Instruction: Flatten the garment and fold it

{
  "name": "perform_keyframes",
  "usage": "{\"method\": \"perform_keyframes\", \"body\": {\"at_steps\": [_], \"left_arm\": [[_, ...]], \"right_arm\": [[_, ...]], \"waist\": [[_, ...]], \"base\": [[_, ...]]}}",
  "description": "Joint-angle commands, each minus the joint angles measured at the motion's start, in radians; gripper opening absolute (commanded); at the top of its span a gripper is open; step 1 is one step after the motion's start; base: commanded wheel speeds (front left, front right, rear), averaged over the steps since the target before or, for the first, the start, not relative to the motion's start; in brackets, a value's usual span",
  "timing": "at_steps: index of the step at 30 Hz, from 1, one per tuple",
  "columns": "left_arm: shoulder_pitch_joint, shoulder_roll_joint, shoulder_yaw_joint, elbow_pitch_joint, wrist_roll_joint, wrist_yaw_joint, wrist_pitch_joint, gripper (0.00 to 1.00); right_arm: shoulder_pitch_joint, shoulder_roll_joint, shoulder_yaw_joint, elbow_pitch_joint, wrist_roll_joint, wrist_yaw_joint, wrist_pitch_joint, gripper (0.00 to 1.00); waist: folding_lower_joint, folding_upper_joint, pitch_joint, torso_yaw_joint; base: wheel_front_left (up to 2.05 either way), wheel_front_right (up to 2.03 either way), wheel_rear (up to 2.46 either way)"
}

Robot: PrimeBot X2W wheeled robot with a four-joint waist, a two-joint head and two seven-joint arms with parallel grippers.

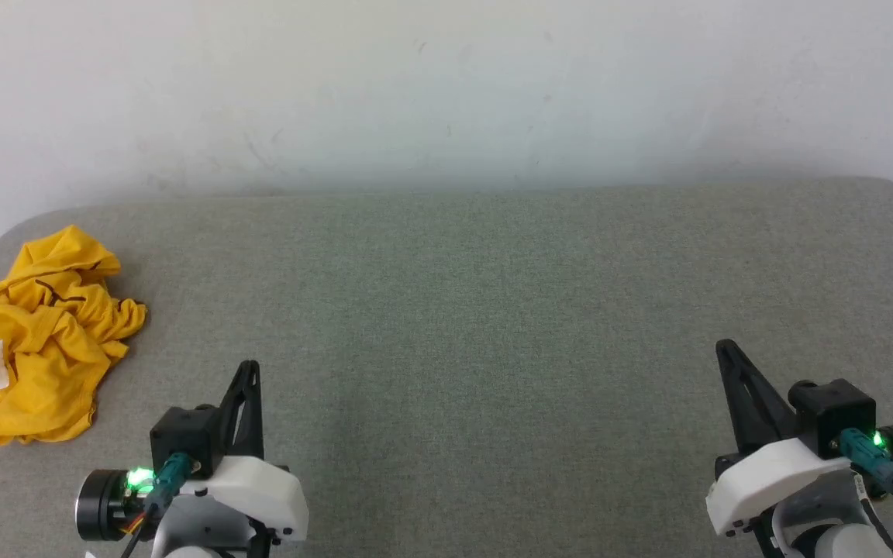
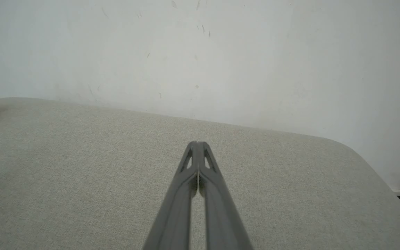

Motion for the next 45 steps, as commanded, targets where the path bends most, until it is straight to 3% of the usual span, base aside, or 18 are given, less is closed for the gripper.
{"method": "perform_keyframes", "body": {"at_steps": [1,8,9,30,45], "left_arm": [[-0.013,-0.001,0.004,-0.006,0.007,-0.008,0.0,0.0],[-0.013,-0.001,0.004,-0.006,0.007,-0.008,0.0,0.0],[0.0,0.0,0.0,0.0,0.0,0.0,0.0,1.0],[0.0,0.0,-0.014,0.012,-0.019,0.008,-0.034,1.0],[0.004,0.0,-0.02,0.016,-0.035,0.015,-0.066,1.0]], "right_arm": [[-0.014,0.003,0.0,0.001,-0.006,-0.002,0.0,0.0],[-0.014,0.003,0.0,0.001,-0.006,-0.002,0.0,0.0],[0.0,0.0,0.0,0.0,0.0,0.0,0.0,1.0],[0.0,0.0,-0.009,0.007,0.033,0.0,-0.034,1.0],[0.004,0.0,-0.005,-0.004,0.046,0.0,-0.066,1.0]], "waist": [[0.0,0.0,0.0,0.0],[0.0,0.0,0.0,0.0],[0.0,0.0,0.0,0.0],[0.0,0.0,0.004,0.003],[0.0,0.0,0.004,0.045]], "base": [[0.0,0.0,0.0],[0.0,0.0,0.0],[0.0,0.0,0.0],[0.0,0.0,0.0],[0.0,0.0,0.0]]}}
